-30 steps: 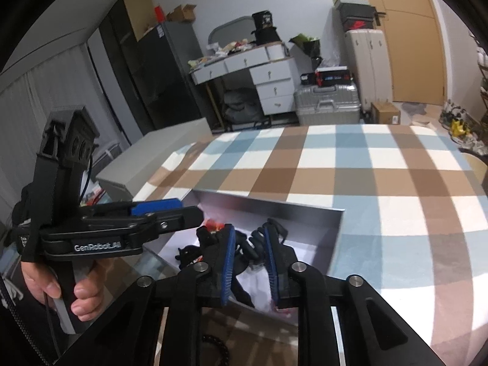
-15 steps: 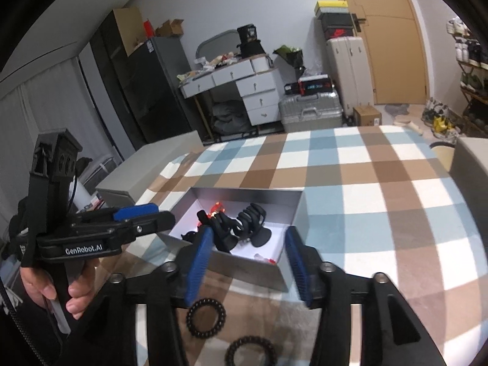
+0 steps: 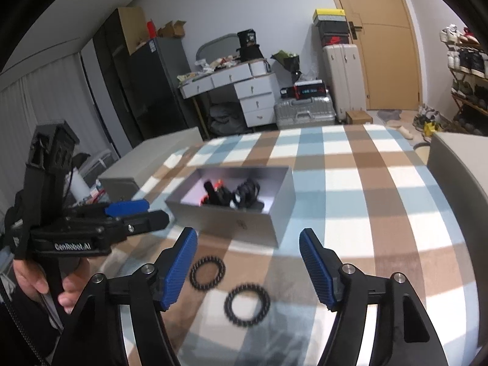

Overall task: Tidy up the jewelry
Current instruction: 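Withdraw both grippers from the box toward the two coil bracelets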

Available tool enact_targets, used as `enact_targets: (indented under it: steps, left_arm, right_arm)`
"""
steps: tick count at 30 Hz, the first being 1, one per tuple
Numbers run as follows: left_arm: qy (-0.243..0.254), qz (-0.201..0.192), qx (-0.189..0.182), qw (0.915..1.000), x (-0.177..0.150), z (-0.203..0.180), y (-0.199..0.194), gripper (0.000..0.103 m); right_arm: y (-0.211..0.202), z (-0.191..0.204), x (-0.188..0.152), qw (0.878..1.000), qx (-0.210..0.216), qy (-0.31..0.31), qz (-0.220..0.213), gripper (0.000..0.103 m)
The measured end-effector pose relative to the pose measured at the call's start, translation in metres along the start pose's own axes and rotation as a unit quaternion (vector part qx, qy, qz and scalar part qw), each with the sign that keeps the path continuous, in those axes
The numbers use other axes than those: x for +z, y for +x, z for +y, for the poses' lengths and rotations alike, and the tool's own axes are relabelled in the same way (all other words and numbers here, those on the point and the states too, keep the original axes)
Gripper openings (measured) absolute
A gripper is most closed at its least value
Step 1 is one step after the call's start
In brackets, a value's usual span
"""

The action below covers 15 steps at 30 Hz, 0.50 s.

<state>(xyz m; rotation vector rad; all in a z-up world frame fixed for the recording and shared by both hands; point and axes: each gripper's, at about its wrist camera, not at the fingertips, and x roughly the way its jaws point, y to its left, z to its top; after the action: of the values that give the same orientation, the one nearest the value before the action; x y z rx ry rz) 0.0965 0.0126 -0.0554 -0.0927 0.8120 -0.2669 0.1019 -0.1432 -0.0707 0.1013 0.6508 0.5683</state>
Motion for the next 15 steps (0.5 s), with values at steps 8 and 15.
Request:
enact_targets:
  steps: [8,15]
  left_arm:
    - [-0.018,0.019,0.029,0.9992,-0.027,-0.001,0.007,0.081]
    - [-0.048,0.051,0.033,0.9970,-0.046,0.006,0.007,0.088]
  right_arm:
    - [0.026,0.007,-0.038,0.998,-0.002,-0.023,0.066,0.072]
    - [0.042,0.002,-0.051,0.994,-0.014,-0.021,0.105,0.072]
